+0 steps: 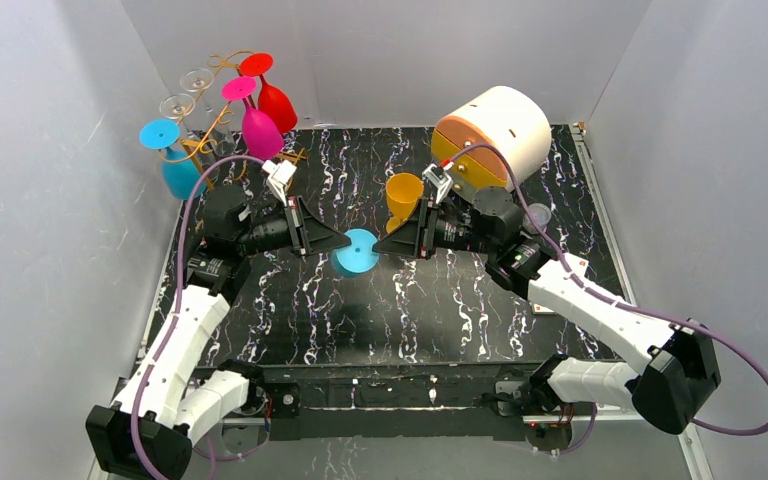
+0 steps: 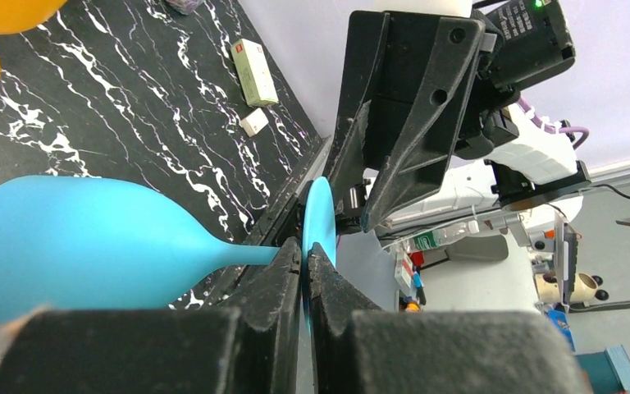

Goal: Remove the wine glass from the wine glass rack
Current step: Place the wine glass at the center of the board.

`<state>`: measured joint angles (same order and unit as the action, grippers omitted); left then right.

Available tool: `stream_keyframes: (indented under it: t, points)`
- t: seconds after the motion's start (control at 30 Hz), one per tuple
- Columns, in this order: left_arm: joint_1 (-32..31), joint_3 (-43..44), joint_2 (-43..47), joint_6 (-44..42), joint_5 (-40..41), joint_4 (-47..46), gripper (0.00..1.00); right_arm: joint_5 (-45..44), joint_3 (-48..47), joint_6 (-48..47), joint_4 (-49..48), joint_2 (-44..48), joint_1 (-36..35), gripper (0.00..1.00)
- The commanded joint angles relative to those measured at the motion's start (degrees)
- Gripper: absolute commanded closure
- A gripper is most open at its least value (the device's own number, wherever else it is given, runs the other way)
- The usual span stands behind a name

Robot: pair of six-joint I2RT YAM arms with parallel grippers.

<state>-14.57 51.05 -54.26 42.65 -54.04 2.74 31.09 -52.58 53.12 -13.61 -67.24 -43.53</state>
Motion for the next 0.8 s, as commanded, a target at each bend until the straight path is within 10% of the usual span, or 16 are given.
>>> stream_keyframes:
  t: [0.0, 0.67, 0.77]
  points:
    - [-1.0, -1.26, 1.26, -0.27, -3.47, -0.37, 1.0, 6.16, 1.12, 3.83, -9.67, -0.88, -0.14, 0.66]
    - [-5.15, -4.0, 0.97, 2.72, 1.3, -5.27, 1.0, 2.05, 3.28, 3.76, -11.06, 0.8, -0.1, 0.99]
    - [-5.15, -5.63, 1.67, 2.95, 2.53, -5.17, 0.74, 0.78, 3.99, 3.27, -10.58, 1.56, -0.15, 0.99]
